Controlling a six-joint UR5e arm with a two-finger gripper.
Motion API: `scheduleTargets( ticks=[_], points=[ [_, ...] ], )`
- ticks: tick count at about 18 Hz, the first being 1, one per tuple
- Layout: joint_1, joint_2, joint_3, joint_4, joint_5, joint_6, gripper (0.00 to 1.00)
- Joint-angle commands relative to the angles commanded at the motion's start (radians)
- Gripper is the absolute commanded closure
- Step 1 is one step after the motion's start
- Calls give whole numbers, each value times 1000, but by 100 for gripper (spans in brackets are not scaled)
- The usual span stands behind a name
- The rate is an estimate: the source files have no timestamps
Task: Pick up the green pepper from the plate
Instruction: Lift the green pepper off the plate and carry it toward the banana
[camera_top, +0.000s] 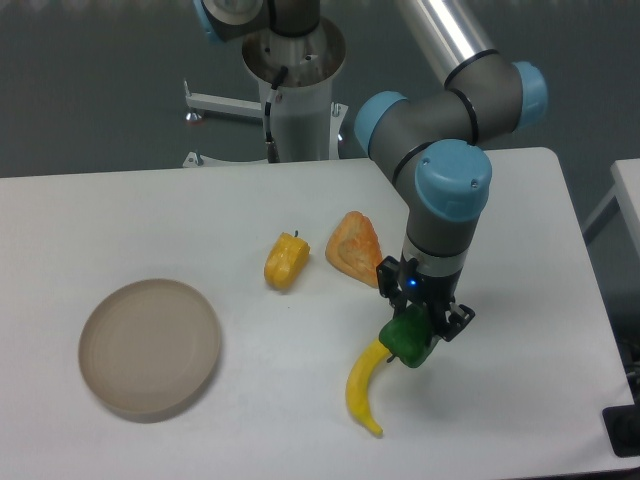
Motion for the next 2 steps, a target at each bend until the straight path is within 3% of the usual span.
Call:
scheduleTargets(
  ticks=[2],
  points=[
    [0,0,-2,0,0,0,72]
  ],
)
